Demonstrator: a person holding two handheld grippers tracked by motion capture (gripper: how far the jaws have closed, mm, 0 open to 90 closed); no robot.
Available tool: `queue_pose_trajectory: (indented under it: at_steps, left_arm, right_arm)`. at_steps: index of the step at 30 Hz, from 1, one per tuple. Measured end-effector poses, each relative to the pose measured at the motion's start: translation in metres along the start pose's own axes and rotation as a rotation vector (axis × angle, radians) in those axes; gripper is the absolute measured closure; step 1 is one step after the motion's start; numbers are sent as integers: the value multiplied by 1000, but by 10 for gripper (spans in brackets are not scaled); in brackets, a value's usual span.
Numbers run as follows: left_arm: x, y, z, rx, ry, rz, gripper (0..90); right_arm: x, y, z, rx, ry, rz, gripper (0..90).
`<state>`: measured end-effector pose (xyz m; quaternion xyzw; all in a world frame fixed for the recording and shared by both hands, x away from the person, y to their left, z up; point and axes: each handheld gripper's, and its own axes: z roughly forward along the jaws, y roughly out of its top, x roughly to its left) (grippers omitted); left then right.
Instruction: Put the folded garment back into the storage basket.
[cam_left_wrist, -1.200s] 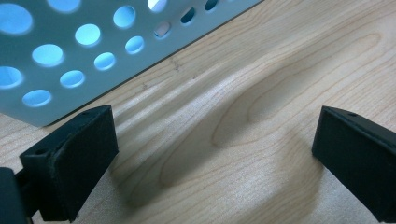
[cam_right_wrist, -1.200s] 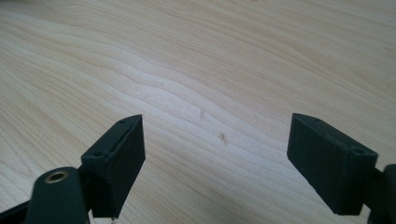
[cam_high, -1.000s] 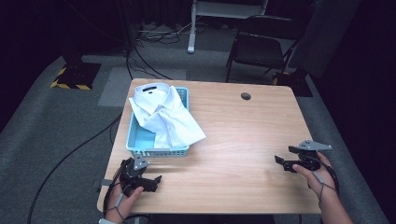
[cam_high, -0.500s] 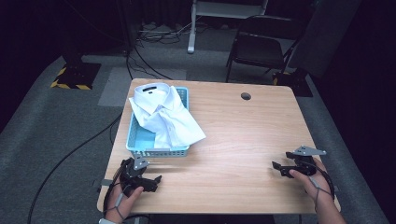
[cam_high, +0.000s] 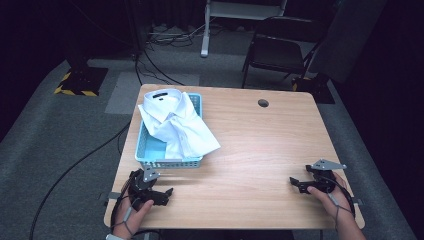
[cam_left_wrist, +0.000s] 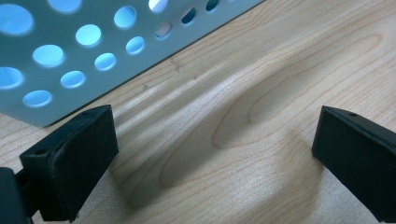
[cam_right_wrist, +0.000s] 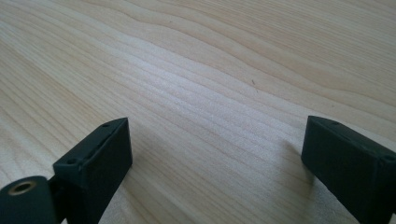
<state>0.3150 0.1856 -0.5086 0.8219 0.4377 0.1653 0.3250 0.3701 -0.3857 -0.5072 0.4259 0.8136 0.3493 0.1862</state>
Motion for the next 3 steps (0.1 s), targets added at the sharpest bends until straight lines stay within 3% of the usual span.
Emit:
queue_pose_trajectory:
  at_steps: [3]
  left_arm:
    - [0, 0, 0, 0, 0, 0, 2]
  right_arm:
    - [0, 0, 0, 1, 0, 0, 85]
